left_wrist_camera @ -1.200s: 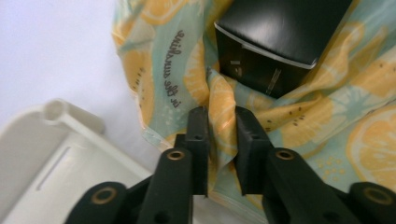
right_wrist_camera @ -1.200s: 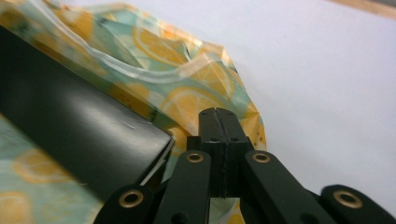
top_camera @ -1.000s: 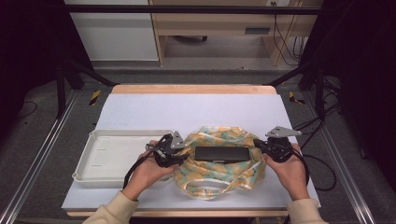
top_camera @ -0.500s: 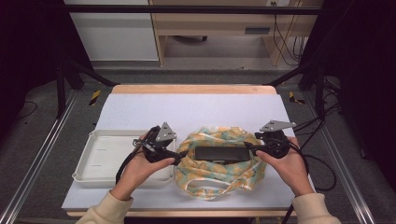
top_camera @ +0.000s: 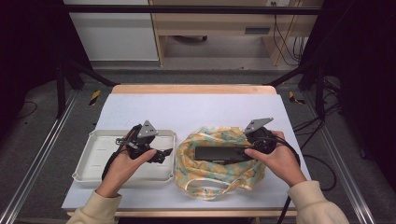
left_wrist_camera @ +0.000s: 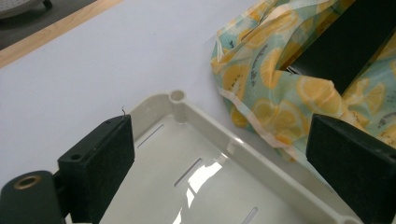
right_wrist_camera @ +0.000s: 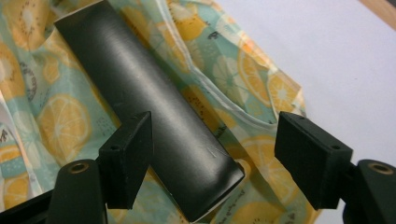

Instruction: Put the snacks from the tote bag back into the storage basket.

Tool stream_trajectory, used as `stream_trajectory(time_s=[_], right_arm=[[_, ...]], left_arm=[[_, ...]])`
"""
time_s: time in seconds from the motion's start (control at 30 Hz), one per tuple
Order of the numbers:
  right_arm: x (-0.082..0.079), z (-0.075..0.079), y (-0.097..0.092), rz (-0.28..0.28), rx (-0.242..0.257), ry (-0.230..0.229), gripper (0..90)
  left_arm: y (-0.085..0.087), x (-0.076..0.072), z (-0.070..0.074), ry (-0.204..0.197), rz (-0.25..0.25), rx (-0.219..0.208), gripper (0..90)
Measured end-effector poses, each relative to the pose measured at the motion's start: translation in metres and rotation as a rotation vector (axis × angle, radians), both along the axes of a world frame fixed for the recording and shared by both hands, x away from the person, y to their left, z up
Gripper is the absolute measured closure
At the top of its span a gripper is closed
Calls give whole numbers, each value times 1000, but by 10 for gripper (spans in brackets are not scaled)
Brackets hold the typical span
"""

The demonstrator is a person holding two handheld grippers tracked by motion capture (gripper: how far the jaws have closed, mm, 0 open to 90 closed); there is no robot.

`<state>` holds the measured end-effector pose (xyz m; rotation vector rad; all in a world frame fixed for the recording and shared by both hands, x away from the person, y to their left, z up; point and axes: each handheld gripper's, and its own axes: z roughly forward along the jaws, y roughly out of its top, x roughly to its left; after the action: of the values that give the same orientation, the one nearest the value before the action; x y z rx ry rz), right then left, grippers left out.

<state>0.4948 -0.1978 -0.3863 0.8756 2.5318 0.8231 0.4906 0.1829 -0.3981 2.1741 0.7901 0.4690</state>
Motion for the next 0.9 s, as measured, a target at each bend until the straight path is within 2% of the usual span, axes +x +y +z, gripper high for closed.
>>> stream_trajectory(time_s=[0.07,0.1,0.4,0.77,0.9], right_arm=[[2,-1,2,19,-12,3,285],[3,-1,7,42,-49,23,297],[7,-7,27,157,-114,58,305],[13,-8,29,205,-160,67,304],[13,-10,28,214,-160,71,305]], left_arm=[[5,-1,-1,0,4,-2,78],[7,-1,-1,0,8,-1,79],[28,-4,-3,2,44,-4,73],[35,-4,-1,8,47,-17,73],[35,-4,-1,9,45,-16,73]])
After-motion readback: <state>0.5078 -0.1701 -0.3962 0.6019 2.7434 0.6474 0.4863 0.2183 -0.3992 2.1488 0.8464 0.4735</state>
